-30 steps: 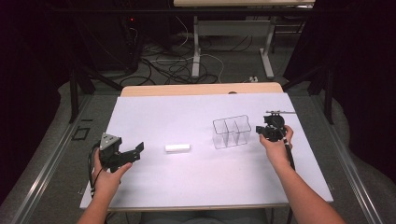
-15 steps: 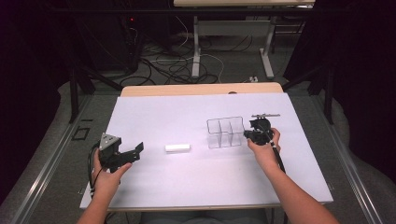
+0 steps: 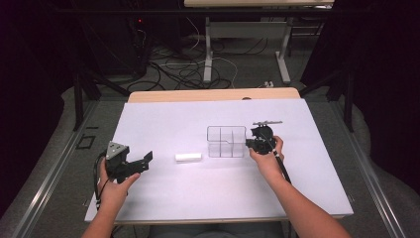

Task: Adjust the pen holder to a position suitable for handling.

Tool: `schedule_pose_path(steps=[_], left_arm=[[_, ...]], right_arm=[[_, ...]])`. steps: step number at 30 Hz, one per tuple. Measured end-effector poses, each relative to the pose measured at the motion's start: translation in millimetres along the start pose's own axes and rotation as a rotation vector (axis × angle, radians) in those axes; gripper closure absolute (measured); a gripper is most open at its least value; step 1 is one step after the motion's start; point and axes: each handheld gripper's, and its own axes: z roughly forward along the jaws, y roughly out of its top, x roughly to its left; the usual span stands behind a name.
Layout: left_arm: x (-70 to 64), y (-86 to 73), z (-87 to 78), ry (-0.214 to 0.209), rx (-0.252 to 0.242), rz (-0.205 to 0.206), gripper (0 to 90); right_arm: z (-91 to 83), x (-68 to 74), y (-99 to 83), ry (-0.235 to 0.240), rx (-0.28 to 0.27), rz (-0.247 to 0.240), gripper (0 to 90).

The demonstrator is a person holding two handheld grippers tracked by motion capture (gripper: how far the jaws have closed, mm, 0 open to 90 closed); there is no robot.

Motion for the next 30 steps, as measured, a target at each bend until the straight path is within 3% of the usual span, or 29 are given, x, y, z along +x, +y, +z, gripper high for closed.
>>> schedule_pose_path(steps=[9, 18, 30], left_arm=[[0.4, -0.2, -0.2, -0.002, 0.001, 0.000, 7.6], [-0.2, -0.6, 0.8, -0.004, 0.003, 0.002, 8.0], [0.8, -1.1, -1.5, 0.000, 0.005, 0.004, 8.2]], right_arm=[[8.6, 11.7, 5.5, 0.017, 0.000, -0.015, 90.0], [13.4, 9.8, 9.6, 0.041, 0.006, -0.025, 89.9], [-3.0, 4.2, 2.9, 0.086, -0.009, -0.051, 86.6]])
